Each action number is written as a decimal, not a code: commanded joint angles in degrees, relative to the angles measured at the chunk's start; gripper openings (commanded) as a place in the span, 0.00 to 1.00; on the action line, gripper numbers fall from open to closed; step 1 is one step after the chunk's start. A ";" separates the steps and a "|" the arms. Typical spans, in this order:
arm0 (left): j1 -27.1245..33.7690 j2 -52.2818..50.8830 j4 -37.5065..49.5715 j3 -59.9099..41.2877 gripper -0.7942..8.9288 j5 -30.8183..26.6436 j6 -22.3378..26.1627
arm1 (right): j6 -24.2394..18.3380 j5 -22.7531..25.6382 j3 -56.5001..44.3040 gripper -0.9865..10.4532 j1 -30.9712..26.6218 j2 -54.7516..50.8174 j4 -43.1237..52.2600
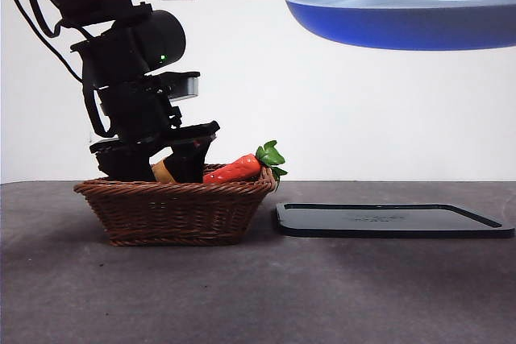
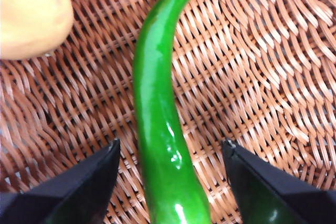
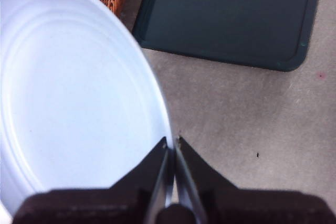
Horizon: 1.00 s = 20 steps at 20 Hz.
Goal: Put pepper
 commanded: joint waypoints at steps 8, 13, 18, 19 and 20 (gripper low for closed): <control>-0.31 1.66 -1.86 1.11 0.25 -1.81 -0.17 | 0.28 -0.33 1.33 0.09 0.02 0.24 0.52; -0.15 0.96 -2.14 1.11 0.22 -1.81 -2.10 | 0.09 -0.33 1.33 0.09 0.02 0.24 0.50; -0.17 -2.95 -3.74 1.11 0.22 -1.75 -3.58 | 0.11 -0.33 1.33 0.09 0.02 0.28 0.50; -0.17 -4.17 -4.28 1.11 0.22 -1.77 -3.58 | 0.11 -0.33 1.33 0.09 0.02 0.28 0.50; -0.17 -5.51 -4.63 1.11 0.22 -1.75 -3.58 | 0.13 -0.31 1.33 0.09 0.02 0.35 0.50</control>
